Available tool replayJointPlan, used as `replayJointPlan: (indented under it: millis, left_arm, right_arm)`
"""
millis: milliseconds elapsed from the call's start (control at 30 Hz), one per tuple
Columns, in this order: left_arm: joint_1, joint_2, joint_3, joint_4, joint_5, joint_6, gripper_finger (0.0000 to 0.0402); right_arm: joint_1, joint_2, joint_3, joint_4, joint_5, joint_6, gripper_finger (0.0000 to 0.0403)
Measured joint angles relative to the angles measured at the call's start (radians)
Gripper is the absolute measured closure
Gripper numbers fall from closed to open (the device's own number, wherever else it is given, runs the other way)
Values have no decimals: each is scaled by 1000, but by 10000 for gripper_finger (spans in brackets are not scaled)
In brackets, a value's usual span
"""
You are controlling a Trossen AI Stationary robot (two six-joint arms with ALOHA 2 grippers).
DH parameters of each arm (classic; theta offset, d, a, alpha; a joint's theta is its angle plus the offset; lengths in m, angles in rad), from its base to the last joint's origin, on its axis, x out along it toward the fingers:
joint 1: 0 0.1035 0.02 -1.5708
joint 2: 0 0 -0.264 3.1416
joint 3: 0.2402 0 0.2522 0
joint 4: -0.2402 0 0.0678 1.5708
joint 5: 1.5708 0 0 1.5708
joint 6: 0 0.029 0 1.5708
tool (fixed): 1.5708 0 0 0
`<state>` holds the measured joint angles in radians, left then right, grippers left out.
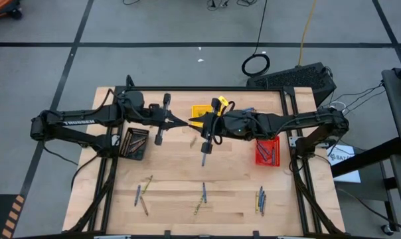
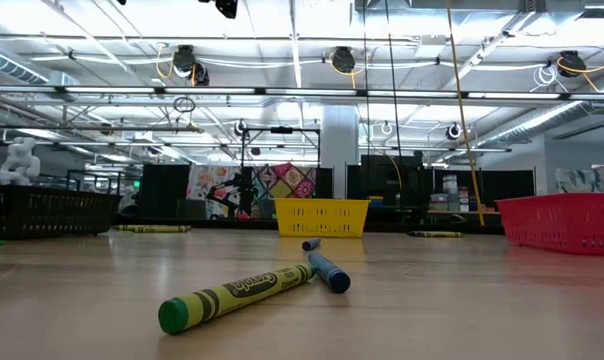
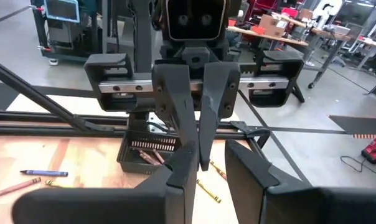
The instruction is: Sort crayons
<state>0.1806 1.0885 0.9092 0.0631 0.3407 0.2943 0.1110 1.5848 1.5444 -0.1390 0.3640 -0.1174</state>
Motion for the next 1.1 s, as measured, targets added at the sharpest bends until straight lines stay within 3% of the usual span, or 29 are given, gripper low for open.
replayJointPlan:
  millis: [167,467,1100]
  left_arm:
    - [0,0,0,-23,2,-1,402]
    - [0,-4,0,-337,-32,0,402]
    - [0,-2,0,-568,-162,-2,402]
  right_arm:
    - [-15,16,0,-53,-24,60,346]
    - [-4,15,0,-189,-28,133,358]
    - [-10,79,0,-363,-29,293,307]
